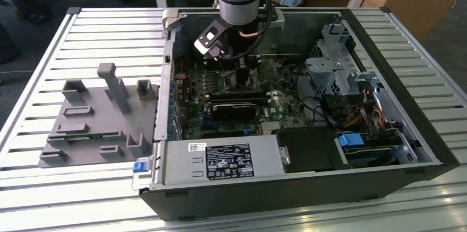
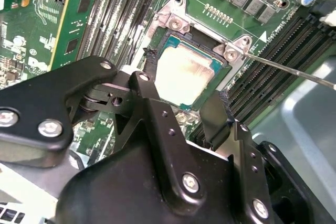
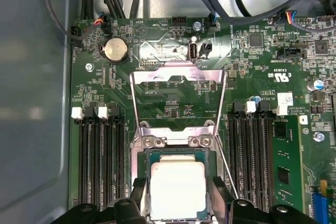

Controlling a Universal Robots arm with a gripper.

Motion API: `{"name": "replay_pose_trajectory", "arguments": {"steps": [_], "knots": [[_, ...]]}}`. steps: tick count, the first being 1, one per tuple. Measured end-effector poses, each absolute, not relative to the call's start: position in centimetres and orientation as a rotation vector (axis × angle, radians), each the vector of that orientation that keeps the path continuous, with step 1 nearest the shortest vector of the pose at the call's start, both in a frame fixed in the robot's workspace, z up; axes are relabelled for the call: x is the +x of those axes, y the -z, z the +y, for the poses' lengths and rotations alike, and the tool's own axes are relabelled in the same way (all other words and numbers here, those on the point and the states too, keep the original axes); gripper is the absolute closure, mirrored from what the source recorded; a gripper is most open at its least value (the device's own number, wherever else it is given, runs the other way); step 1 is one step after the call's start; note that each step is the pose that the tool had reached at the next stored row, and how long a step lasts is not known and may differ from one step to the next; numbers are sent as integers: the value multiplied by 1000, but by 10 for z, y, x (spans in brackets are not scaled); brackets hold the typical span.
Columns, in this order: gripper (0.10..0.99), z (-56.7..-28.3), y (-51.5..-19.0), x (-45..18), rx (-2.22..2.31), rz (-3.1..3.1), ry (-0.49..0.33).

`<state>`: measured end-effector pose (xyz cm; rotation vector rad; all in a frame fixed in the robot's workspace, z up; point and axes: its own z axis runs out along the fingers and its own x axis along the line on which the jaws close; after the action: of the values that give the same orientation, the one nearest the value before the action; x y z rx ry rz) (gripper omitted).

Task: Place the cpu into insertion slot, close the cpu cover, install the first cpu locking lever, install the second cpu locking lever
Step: 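Place the cpu into insertion slot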

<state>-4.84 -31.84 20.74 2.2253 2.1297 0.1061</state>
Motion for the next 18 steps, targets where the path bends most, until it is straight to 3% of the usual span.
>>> {"name": "replay_pose_trajectory", "arguments": {"steps": [4,7,10,13,14,15,18], "knots": [[502,-318,-211,-48,2227,2131,-103],[682,-318,-212,-46,2230,2133,-97],[737,-318,-213,-43,2235,2137,-88],[914,-318,-214,-43,2237,2138,-85],[914,-318,-214,-43,2237,2138,-85],[973,-318,-214,-43,2237,2138,-85],[980,-318,-215,-43,2237,2138,-84]]}}
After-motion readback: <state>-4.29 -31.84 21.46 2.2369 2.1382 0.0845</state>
